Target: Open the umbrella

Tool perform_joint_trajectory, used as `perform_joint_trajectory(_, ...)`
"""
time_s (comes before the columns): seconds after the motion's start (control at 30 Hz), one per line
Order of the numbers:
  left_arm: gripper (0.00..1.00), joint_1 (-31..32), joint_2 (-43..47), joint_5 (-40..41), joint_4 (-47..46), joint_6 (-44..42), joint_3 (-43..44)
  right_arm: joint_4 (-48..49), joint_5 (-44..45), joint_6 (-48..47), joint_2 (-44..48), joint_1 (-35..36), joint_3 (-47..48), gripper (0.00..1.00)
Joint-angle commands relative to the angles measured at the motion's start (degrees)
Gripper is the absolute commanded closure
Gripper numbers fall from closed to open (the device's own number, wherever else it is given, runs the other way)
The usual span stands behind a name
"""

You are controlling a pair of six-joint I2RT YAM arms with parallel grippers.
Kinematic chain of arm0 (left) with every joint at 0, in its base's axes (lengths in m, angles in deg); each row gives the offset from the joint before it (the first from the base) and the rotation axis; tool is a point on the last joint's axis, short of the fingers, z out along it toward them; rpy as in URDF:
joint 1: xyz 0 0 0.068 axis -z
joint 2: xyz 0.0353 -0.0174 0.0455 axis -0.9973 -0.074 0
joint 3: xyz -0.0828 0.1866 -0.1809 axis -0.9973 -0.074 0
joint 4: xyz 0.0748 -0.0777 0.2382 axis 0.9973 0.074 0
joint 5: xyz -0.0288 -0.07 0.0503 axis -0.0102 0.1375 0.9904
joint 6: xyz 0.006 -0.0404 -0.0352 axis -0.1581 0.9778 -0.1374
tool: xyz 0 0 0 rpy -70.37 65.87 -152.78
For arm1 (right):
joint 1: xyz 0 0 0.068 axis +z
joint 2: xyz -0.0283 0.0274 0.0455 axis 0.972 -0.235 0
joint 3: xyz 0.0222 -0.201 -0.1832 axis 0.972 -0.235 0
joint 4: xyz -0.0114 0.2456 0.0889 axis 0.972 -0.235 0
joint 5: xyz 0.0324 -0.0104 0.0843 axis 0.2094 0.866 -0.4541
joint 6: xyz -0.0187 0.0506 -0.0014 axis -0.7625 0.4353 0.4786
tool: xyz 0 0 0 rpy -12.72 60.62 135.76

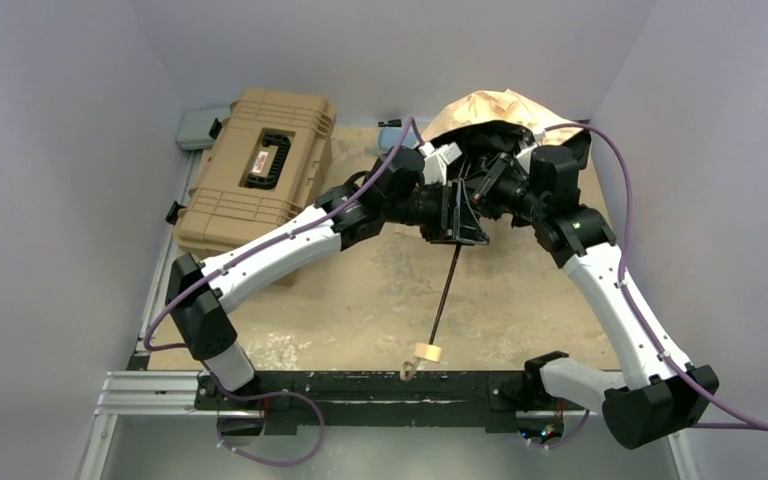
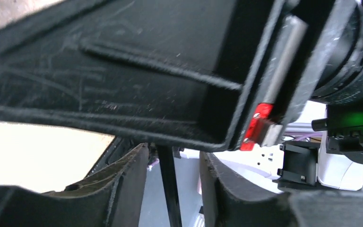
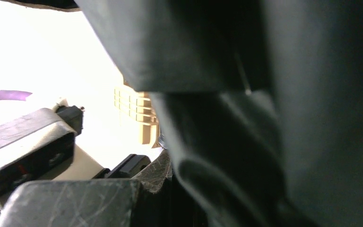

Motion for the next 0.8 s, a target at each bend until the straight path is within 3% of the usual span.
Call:
perform_joint_trajectory(0.0, 0.69, 0.05, -0.51, 1.12, 0.10, -0.49, 4.23, 4.44, -1.58, 0.66, 2.52, 0.41, 1.93, 1.00)
perform_joint_trajectory(0.03, 0.88, 0.09, -0.56, 1.31, 0.47, -0.44, 4.28, 4.51, -1.63, 0.76, 2.50, 0.41, 1.95, 1.00)
perform_joint_trajectory(0.07, 1.00, 0.08, -0.49, 1.68, 0.99, -0.26, 4.27, 4.52, -1.73, 0.73, 2.46, 0.41, 2.03, 1.00)
perform_joint_trajectory(0.23, 1.00, 0.07, 1.11, 2.92, 3.21, 1.78, 3.01, 6.19, -3.02, -0.23, 2.19, 0.36, 2.22, 1.00)
perform_joint_trajectory(0.27, 1.00, 0.11, 1.64, 2.95, 3.27, 2.52, 2.70, 6.73, -4.26, -1.00, 1.79, 0.40, 2.49, 0.95)
perform_joint_trajectory(0.33, 1.00, 0.08, 2.64, 3.39, 3.57, 4.27, 2.16, 3.93, -5.01, -4.18, 0.41, 0.41, 4.50, 0.46)
perform_joint_trajectory(0.4, 1.00, -0.14, 3.53, 4.81, 5.56, 6.49, 1.82, -1.97, -3.19, -8.89, -1.05, 0.41, 8.68, 0.14)
perform_joint_trajectory(0.43, 1.00, -0.45, 4.34, 4.55, 4.38, 7.76, 0.59, -5.50, -1.10, -11.69, -1.56, 0.41, 10.80, 0.05)
perform_joint_trajectory(0.6, 1.00, -1.74, 6.49, 3.93, -0.07, 13.73, -1.78, -14.54, 4.41, -20.24, 1.19, 0.26, 15.53, 0.01)
perform_joint_trajectory(0.77, 1.00, -2.94, 7.39, 0.10, -8.42, 20.31, -2.58, -7.13, 4.81, -13.17, 11.00, 0.32, 5.04, 0.01)
